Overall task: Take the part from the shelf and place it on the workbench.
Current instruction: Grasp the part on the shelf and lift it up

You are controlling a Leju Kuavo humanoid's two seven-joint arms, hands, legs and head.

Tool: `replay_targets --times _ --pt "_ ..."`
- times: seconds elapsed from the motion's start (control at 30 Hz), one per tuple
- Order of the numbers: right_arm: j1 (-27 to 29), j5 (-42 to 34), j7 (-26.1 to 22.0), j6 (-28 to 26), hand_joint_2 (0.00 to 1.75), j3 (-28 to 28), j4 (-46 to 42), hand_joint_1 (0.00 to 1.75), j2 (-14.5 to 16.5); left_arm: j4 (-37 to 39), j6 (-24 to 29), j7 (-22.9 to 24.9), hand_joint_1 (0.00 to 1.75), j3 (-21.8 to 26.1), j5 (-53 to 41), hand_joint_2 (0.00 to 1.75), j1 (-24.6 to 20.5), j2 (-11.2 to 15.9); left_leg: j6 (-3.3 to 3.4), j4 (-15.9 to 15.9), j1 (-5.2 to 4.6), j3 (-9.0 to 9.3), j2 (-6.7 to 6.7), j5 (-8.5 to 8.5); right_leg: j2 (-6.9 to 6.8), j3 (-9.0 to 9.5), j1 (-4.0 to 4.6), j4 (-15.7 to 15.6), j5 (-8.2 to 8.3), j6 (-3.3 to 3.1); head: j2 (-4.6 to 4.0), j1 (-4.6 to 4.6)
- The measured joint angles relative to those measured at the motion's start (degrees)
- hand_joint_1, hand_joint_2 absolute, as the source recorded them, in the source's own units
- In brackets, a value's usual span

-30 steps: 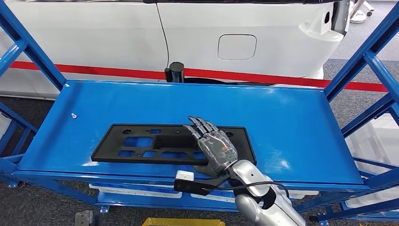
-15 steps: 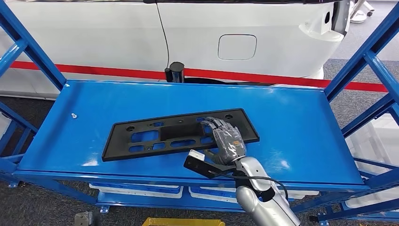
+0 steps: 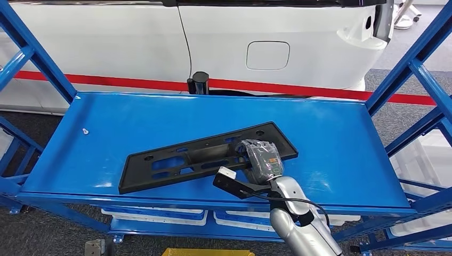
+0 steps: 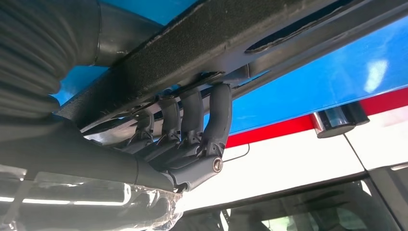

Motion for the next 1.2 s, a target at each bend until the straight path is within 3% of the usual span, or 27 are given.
replay_targets --times 0.3,0.47,0.73,0.93,1.2 --pt "1.2 1.8 0.8 -2.7 1.75 -2.0 -0.1 1.75 -0.1 0.0 0.2 -0.1 0.0 -0.5 -0.4 0.0 -0.4 0.0 0.0 0.0 0.0 0.1 -0.02 0.0 0.0 0.08 0.0 0.0 0.0 0.0 0.0 -0.01" --pt "4.1 3.3 -0.6 -8.2 1.75 -4.5 -2.7 1.75 -0.5 0.2 -0.6 -0.9 0.0 -1.9 -0.8 0.0 -1.0 0.0 0.01 0.0 -0.04 0.01 -0.04 0.0 -0.01 0.02 -0.01 0.0 0.0 0.0 0.0 0.0" --pt "9.3 4.4 -7.7 -20.9 1.75 -13.3 -22.0 1.75 -2.9 0.6 -1.9 -3.7 0.0 -4.2 2.1 0.0 -1.4 -0.1 0.01 0.0 -0.08 -0.21 -0.01 -0.01 0.0 -0.18 -0.03 0.0 0.01 0.02 0.0 -0.01" --pt "11.2 2.5 -12.0 -25.9 1.75 -18.7 -35.0 1.75 -6.0 0.1 -3.6 -3.8 0.0 -4.5 5.0 0.0 -0.9 -0.5 0.06 0.0 -0.07 -0.22 0.0 -0.06 0.0 -0.2 -0.03 0.0 0.0 0.02 0.0 -0.01" --pt "13.5 0.5 -14.3 -29.0 1.75 -21.3 -41.3 1.75 -8.9 -1.3 -3.0 -3.9 0.0 -4.4 5.8 0.0 0.4 -1.0 0.05 0.0 -0.07 -0.21 0.01 -0.07 0.0 -0.19 -0.02 0.0 0.0 0.02 0.0 -0.01"
